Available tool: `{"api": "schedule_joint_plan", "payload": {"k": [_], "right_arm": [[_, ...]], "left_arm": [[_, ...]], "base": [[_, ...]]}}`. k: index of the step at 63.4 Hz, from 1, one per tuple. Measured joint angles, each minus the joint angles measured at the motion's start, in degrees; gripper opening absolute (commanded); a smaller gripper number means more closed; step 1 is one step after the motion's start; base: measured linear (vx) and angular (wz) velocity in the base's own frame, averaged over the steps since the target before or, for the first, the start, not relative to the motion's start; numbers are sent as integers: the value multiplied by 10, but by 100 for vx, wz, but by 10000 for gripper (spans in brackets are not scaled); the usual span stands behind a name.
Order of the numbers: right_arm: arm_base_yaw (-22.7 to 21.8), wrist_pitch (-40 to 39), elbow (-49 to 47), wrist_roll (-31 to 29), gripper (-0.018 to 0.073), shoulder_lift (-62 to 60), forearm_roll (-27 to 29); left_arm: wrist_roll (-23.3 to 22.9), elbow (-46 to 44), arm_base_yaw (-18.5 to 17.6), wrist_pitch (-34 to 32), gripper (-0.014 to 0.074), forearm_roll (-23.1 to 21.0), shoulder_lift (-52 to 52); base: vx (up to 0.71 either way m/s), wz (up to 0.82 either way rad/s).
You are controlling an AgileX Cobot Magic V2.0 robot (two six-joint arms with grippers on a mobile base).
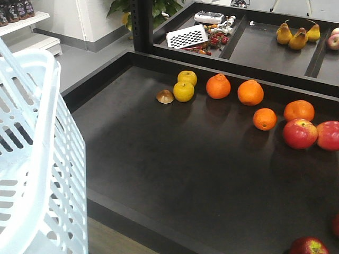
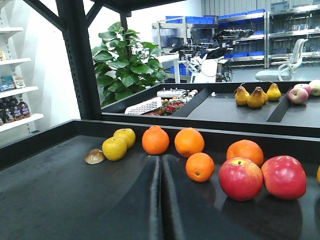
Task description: Pick three apples into basket with both arms
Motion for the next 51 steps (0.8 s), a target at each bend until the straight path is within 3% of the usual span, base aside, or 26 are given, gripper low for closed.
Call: {"api": "schedule_joint_plan", "payload": {"k": [51], "right_arm": [[0, 0, 0, 0, -8, 0, 0]], "left_arm": [[0, 0, 0, 1, -7, -1, 0]], "base": [[0, -2]]}}
